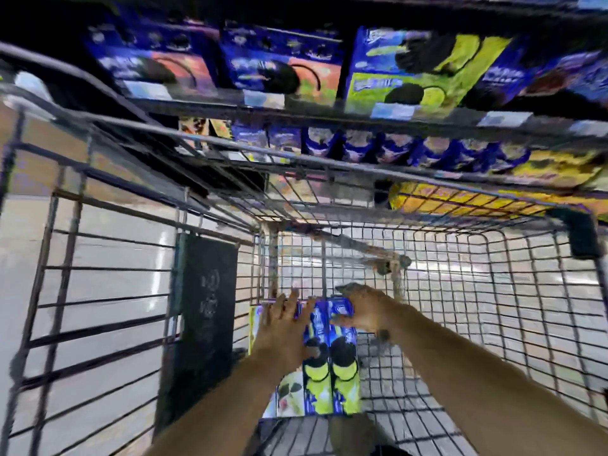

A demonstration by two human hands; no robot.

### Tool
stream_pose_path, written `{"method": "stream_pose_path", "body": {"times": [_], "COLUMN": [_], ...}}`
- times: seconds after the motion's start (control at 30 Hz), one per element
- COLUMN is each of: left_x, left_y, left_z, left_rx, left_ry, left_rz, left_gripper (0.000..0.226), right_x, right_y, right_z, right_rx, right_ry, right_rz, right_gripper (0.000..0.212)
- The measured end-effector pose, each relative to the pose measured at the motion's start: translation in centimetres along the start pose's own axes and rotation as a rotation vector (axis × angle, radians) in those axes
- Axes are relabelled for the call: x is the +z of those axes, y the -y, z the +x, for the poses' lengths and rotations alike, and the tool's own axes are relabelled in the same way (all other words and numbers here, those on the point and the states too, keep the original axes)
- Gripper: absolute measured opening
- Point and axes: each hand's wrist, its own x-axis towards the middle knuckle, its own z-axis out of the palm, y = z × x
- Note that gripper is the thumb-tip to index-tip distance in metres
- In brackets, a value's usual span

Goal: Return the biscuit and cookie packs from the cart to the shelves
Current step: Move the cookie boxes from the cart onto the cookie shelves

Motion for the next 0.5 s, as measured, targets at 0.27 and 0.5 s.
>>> {"method": "stream_pose_path", "body": {"times": [0.27,0.5], "left_x": [2.0,2.0], "left_y": [-0.4,-0.8], "left_z": [-0.1,-0.3], "left_rx": [-0.039,-0.041], "left_ry": [-0.134,-0.065], "left_rz": [-0.006,0.010], "left_gripper": [0.117,0.112], "right_x": [0.3,2.3], "right_y": [-0.7,-0.9], "right_z": [2.1,0.2], "right_rx": [0.061,0.093], "right_ry": [0.126,0.004], "right_rz": [0.244,0.695], "right_gripper": [0.093,0.097]}}
